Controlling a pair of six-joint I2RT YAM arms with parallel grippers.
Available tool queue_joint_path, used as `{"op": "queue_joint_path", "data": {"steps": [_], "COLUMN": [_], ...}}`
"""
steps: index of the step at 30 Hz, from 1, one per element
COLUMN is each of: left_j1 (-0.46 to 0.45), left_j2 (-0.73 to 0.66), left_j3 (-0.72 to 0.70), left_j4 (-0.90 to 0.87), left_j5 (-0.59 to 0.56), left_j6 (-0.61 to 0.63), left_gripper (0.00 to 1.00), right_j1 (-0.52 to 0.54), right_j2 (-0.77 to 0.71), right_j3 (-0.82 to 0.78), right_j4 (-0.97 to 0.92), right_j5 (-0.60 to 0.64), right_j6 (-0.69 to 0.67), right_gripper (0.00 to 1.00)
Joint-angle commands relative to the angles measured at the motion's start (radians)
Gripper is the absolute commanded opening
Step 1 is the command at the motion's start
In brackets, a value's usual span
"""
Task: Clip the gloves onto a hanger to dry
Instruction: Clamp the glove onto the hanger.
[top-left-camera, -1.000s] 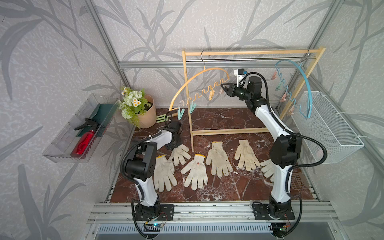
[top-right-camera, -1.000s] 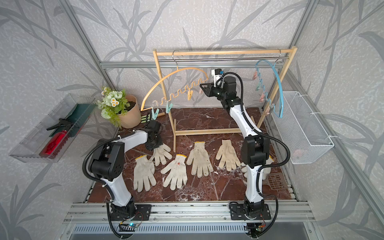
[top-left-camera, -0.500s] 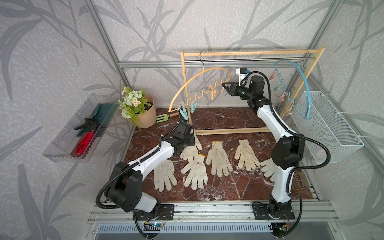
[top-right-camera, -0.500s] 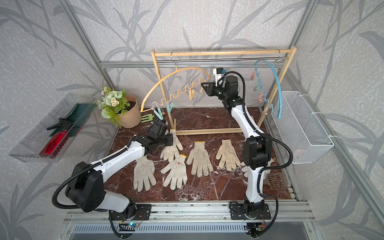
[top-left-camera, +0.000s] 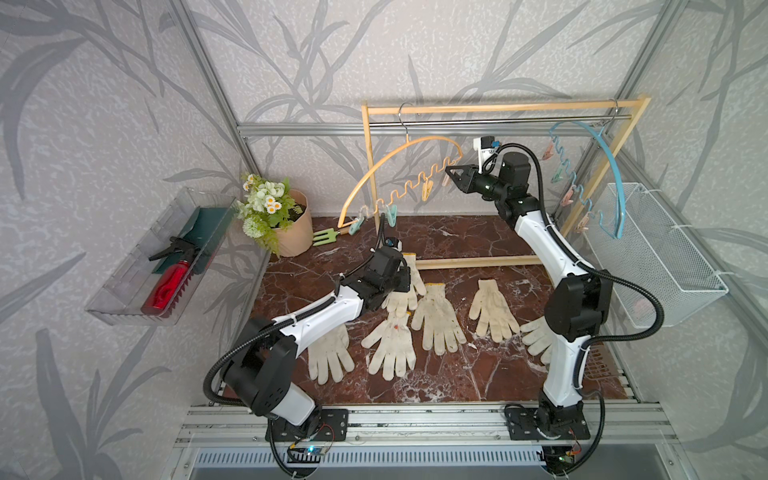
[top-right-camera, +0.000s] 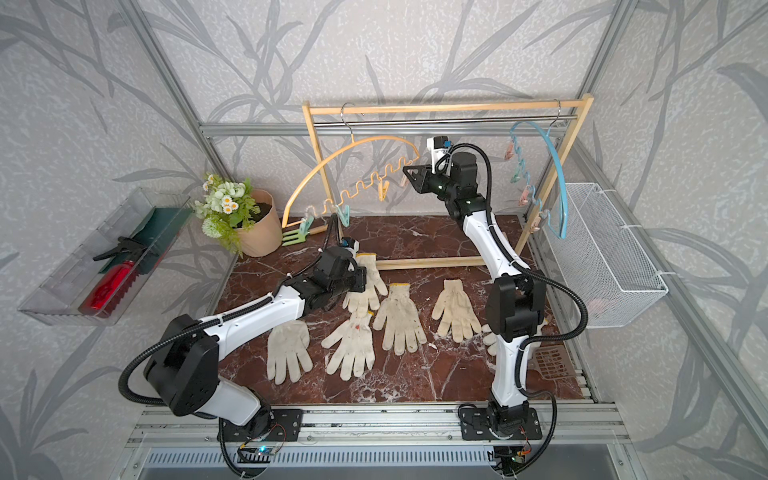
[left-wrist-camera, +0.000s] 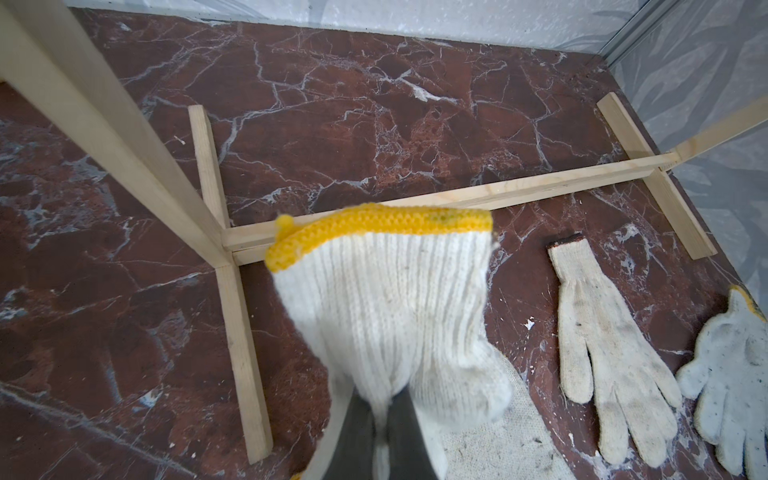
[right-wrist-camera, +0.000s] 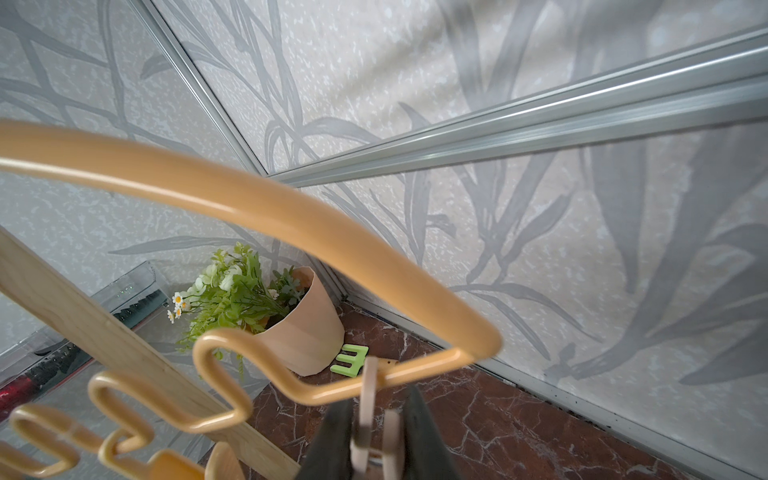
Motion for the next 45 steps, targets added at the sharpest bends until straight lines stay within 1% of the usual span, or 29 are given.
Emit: {"op": "queue_joint_path", "data": {"steps": [1, 5, 14, 18, 22, 24, 27, 29, 36, 39, 45], "left_j1": [-0.023, -0.046, -0.094, -0.144, -0.158, -0.158, -0.157, -0.152, -0.075, -0.054, -0.012], "left_j2": [0.000, 0.014, 0.059, 0.063, 0.050, 0.047, 0.071, 0.091, 0.189, 0.226, 0.302], "left_j3": [-0.016, 0.000, 0.089, 0.106, 0.074, 0.082, 0.154, 0.190, 0.343, 0.392, 0.522], "left_j4": [0.105, 0.163, 0.137, 0.127, 0.225, 0.248, 0.214, 0.225, 0.217, 0.223, 0.180], "left_j5": [0.005, 0.003, 0.013, -0.039, -0.064, -0.077, -0.098, -0.108, -0.046, -0.044, -0.022], "left_j6": [0.026, 0.062, 0.103, 0.182, 0.250, 0.280, 0.359, 0.407, 0.440, 0.454, 0.473], "left_gripper": [0.00, 0.00, 0.00, 0.00, 0.00, 0.00, 0.00, 0.00, 0.00, 0.00, 0.00], "right_j1": [0.002, 0.002, -0.001, 0.000, -0.001, -0.001, -0.001, 0.000, -0.001, -0.001, -0.001], "right_j2": [-0.040, -0.035, -0.035, -0.034, -0.035, -0.036, -0.036, -0.037, -0.045, -0.046, -0.045], "right_j3": [0.006, 0.017, 0.013, 0.010, 0.010, 0.010, 0.008, 0.005, -0.015, -0.023, -0.031], "right_j4": [0.023, 0.021, 0.026, 0.032, 0.038, 0.041, 0.042, 0.045, 0.055, 0.062, 0.078], "right_j5": [-0.007, -0.008, -0.010, -0.011, -0.017, -0.020, -0.026, -0.027, -0.033, -0.036, -0.043], "right_j6": [0.002, 0.004, 0.008, 0.009, 0.014, 0.015, 0.017, 0.018, 0.018, 0.024, 0.032], "right_gripper": [0.21, 0.22, 0.22, 0.22, 0.21, 0.21, 0.22, 0.22, 0.21, 0.21, 0.22]}}
